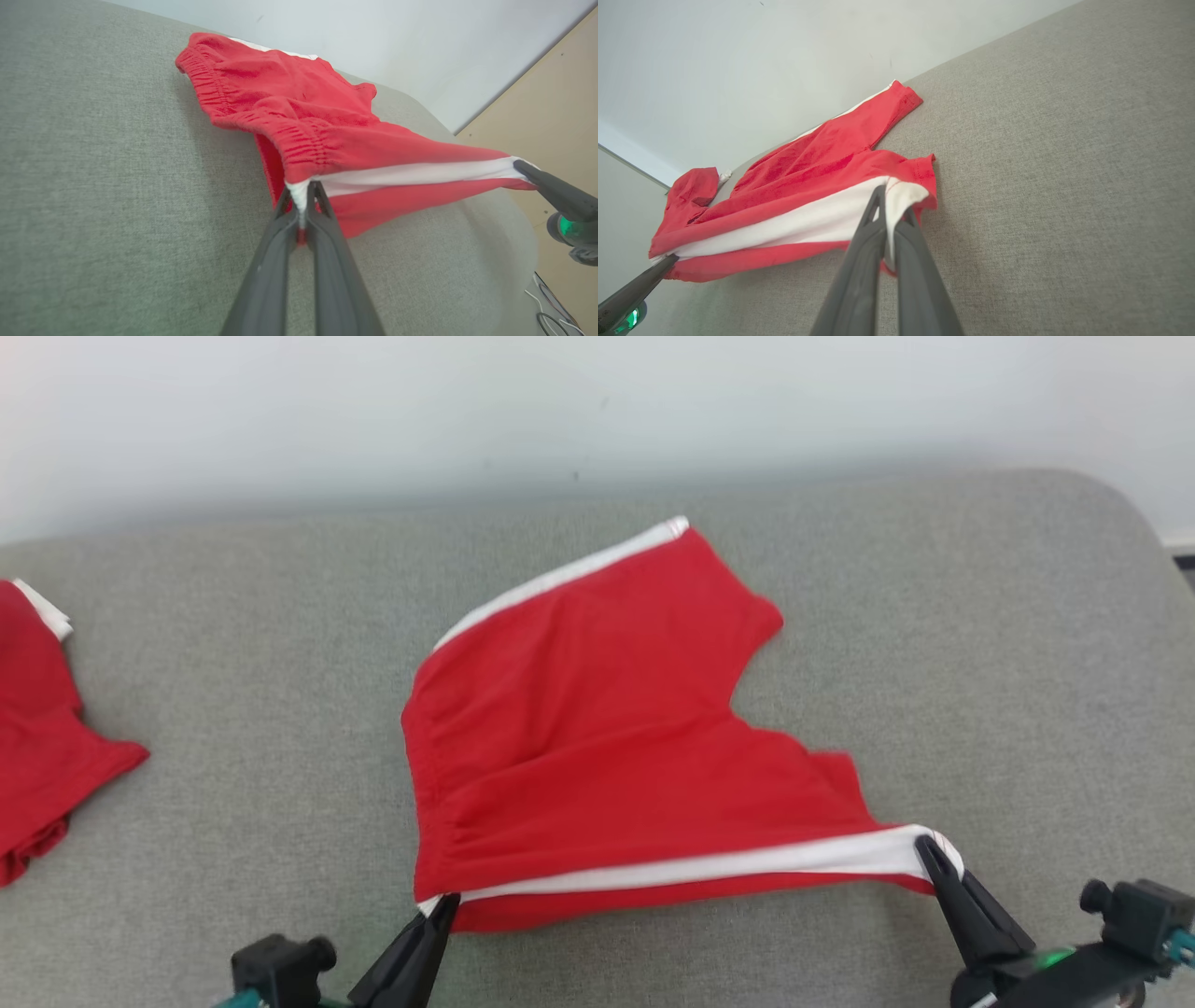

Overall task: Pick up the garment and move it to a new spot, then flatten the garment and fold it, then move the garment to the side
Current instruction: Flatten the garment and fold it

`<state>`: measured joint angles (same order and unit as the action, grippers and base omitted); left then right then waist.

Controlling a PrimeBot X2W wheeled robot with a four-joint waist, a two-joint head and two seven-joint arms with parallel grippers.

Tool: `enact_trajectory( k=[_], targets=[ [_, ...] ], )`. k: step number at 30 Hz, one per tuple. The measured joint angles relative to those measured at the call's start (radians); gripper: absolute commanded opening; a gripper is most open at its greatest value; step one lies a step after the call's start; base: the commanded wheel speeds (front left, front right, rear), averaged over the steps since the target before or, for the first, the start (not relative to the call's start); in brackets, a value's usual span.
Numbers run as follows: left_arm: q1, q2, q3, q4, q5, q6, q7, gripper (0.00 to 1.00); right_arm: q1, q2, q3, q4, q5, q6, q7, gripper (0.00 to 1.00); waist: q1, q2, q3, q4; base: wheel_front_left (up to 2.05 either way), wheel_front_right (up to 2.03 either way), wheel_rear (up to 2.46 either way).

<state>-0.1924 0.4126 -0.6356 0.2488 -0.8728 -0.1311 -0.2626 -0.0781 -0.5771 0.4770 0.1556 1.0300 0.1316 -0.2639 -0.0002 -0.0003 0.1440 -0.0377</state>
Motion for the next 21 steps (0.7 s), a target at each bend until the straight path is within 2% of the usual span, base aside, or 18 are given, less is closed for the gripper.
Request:
enact_trajectory(
  k=[5, 10, 14, 21],
  targets=[
    [0.062, 0.008, 0.046, -0.046, 0.065, -0.001, 0.0, 0.0, 0.065, -0.018, 0.002, -0.036, 0.031, 0.0, 0.0, 0.0, 0.0, 0.0001, -0.036, 0.008, 0.0, 0.0, 0.0],
    [0.099, 0.004, 0.06, -0.053, 0.092, -0.001, 0.0, 0.0, 0.129, -0.021, 0.021, -0.054, 0.052, 0.0, 0.0, 0.0, 0.0002, 0.0002, -0.04, 0.036, 0.0, 0.0, 0.0],
    [0.129, -0.007, 0.075, -0.047, 0.108, -0.001, 0.0, 0.0, 0.179, -0.019, -0.003, -0.069, 0.061, 0.0, 0.0, 0.0, 0.0002, 0.0002, -0.032, 0.054, 0.0, 0.0, 0.0],
    [0.133, -0.017, 0.091, -0.059, 0.147, -0.001, 0.0, 0.0, 0.161, -0.01, -0.04, -0.118, 0.057, 0.0, 0.0, 0.0, 0.0002, 0.0004, 0.003, 0.06, 0.0, 0.0, 0.0]
  ],
)
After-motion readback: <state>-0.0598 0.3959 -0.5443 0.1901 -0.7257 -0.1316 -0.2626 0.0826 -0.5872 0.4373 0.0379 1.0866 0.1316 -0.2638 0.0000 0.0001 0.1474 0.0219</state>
